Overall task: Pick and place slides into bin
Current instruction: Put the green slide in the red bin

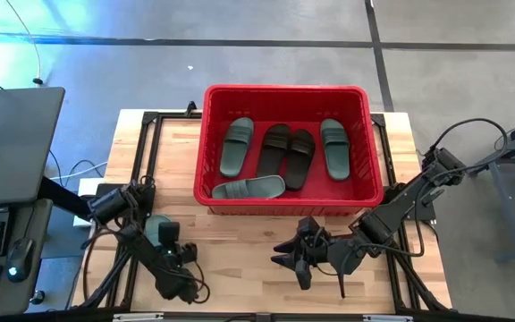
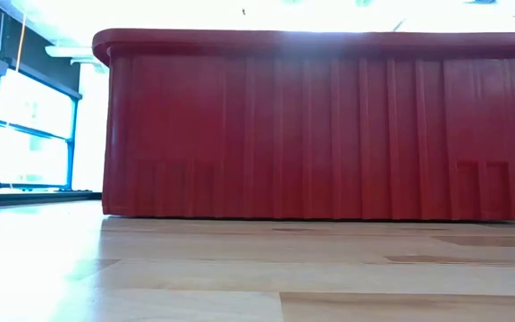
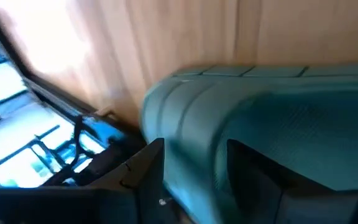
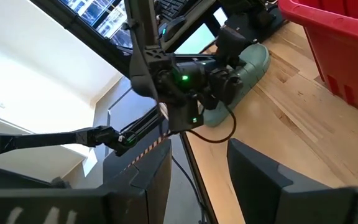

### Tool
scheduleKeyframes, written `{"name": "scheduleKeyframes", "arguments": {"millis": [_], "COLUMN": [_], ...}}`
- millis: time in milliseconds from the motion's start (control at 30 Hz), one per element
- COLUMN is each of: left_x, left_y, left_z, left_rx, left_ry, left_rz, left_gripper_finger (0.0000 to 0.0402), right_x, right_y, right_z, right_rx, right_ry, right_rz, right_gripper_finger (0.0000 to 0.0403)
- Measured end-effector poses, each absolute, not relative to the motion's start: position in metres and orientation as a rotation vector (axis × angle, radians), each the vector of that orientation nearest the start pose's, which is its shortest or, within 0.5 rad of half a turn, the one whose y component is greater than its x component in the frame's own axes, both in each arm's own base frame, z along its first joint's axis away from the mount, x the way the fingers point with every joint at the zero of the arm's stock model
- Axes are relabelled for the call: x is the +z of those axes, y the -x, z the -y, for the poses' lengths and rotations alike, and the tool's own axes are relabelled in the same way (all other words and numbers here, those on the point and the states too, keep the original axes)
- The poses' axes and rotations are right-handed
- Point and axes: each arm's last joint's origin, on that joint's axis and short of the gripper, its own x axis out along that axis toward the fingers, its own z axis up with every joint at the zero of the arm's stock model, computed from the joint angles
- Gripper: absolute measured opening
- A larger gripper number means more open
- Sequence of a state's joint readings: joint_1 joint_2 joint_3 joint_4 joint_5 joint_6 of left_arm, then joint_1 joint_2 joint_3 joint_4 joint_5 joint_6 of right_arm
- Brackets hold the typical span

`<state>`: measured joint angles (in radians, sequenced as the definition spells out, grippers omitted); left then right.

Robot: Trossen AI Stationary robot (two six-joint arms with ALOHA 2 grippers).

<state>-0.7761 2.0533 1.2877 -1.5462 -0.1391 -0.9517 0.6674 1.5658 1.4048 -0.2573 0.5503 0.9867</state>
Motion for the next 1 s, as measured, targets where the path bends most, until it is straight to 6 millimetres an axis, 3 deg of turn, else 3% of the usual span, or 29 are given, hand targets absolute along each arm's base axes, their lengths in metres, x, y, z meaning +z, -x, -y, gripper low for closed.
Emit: {"name": "scheduleKeyframes", "arguments": {"millis": [133,267,333,467,600,767,1000], "left_x": [0.124,0.123,0.128,0.141,0.156,0.190,0.274], "left_y": [-0.208,-0.206,-0.207,-0.214,-0.225,-0.246,-0.275], "left_z": [0.198,0.197,0.198,0.204,0.214,0.237,0.264], "left_rx": [0.626,0.686,0.705,0.673,0.629,0.501,0.334], "left_ry": [-0.412,-0.365,-0.374,-0.394,-0.360,-0.251,-0.189], "left_rz": [-1.894,-1.887,-1.889,-1.889,-1.834,-1.737,-1.339], "left_gripper_finger": [0.0157,0.0147,0.0121,0.0026,0.0016,0.0007,0.0003], "right_x": [0.350,0.350,0.350,0.350,0.350,0.349,0.350], "right_y": [-0.288,-0.288,-0.288,-0.288,-0.288,-0.288,-0.289], "right_z": [-0.208,-0.208,-0.208,-0.208,-0.208,-0.207,-0.204], "right_rx": [-0.061,-0.060,-0.057,-0.049,-0.047,-0.059,-0.120], "right_ry": [-0.735,-0.735,-0.720,-0.681,-0.664,-0.660,-0.650], "right_rz": [-0.365,-0.366,-0.367,-0.368,-0.369,-0.365,-0.328], "right_gripper_finger": [0.0145,0.0146,0.0148,0.0153,0.0153,0.0148,0.0145]}}
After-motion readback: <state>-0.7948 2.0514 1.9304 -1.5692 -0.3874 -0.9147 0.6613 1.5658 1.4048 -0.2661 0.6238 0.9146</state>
